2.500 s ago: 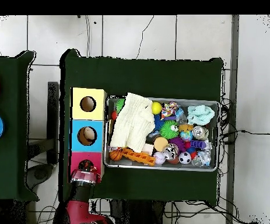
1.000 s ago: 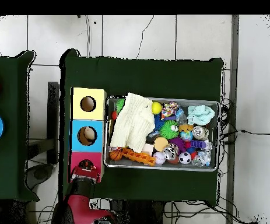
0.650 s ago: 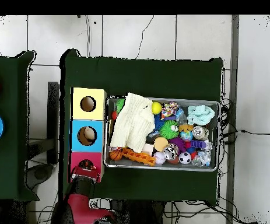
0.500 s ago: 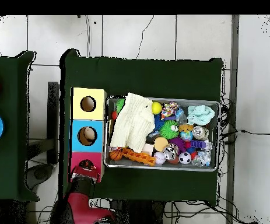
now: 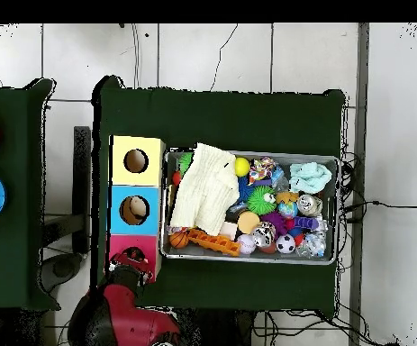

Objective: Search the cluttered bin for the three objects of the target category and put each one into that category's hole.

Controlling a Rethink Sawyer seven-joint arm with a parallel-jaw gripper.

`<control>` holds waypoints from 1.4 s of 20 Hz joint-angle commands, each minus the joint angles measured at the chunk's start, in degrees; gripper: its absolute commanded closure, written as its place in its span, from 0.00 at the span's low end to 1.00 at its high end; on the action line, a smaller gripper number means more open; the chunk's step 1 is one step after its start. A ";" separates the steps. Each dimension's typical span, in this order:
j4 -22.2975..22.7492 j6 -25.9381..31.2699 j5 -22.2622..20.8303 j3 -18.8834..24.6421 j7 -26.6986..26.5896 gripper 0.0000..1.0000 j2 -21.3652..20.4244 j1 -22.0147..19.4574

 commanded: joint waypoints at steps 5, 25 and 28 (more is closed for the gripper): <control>-0.72 15.74 -1.36 -0.46 3.94 1.00 -0.39 -1.10; -1.06 9.41 -2.07 -1.33 7.46 0.00 1.95 0.51; -0.62 9.43 -2.16 -1.07 7.93 0.00 1.46 0.35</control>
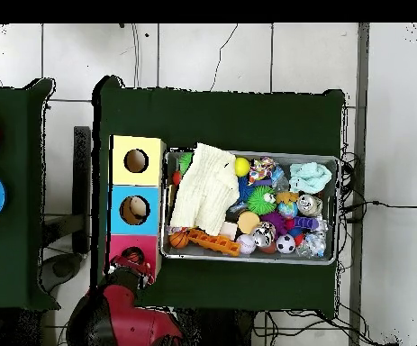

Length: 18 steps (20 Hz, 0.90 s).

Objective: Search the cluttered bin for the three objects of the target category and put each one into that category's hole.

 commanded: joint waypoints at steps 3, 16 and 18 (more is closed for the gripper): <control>0.25 4.32 -0.50 0.16 8.24 0.00 2.66 0.15; 2.11 6.45 0.04 -0.57 8.96 0.00 -1.69 0.86; 2.35 7.12 0.21 -0.61 8.93 0.00 -2.54 0.91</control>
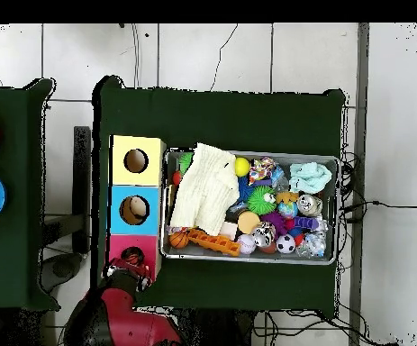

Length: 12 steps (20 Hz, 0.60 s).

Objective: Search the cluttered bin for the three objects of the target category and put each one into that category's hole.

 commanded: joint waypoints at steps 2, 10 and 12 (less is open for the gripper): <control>1.88 7.05 0.38 0.24 9.10 0.00 -1.71 -0.01; 1.97 7.97 0.31 0.47 9.11 0.00 -2.64 -0.39; 1.94 7.53 0.22 0.54 9.26 0.00 -2.28 -0.46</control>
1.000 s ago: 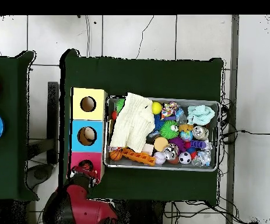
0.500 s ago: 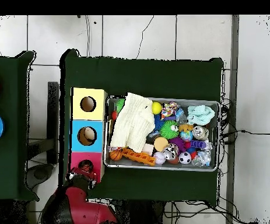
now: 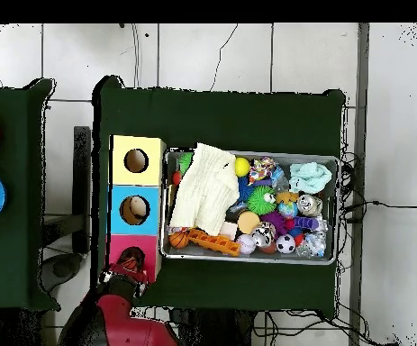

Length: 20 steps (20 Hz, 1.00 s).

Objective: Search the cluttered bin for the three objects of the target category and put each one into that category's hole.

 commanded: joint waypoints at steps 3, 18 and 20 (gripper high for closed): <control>0.37 5.22 -0.08 0.83 9.53 0.00 0.74 -1.32; 0.84 5.86 -0.37 0.91 9.47 0.00 -0.42 -1.84; 1.13 7.83 0.01 0.33 8.75 0.00 -2.27 -1.61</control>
